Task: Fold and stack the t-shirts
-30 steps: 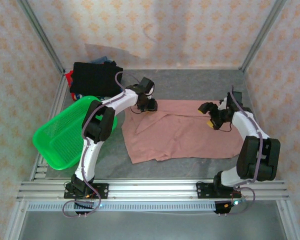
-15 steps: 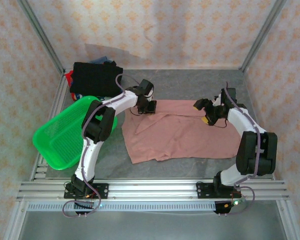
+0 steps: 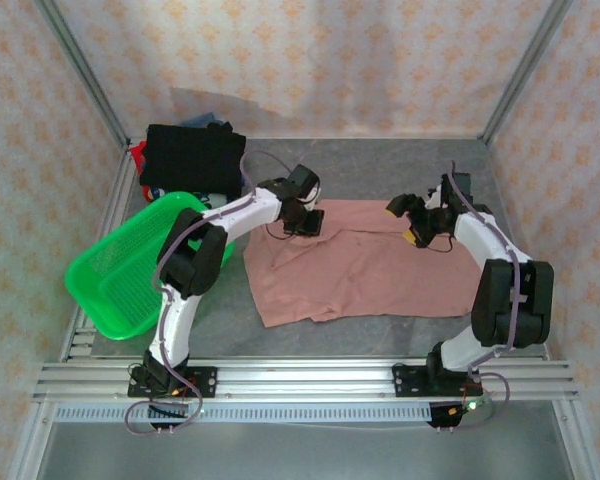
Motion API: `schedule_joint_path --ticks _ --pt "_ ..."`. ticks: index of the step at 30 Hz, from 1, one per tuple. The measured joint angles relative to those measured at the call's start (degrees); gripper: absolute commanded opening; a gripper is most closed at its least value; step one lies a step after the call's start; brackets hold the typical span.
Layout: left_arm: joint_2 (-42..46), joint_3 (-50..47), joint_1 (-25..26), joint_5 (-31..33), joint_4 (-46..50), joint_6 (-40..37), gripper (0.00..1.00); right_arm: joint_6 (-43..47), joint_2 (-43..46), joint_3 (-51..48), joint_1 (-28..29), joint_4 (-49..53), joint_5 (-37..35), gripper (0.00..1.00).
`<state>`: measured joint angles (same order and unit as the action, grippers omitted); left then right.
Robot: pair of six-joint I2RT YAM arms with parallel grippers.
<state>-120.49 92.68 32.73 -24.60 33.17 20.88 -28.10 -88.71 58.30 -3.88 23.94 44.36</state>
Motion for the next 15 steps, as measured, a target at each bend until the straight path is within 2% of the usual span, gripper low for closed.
schedule_joint_path --ticks 15 --pt "4.6 -9.3 6.1 2.6 -1.4 0.0 0.0 0.0 -3.1 0.6 0.0 0.0 0.0 0.82"
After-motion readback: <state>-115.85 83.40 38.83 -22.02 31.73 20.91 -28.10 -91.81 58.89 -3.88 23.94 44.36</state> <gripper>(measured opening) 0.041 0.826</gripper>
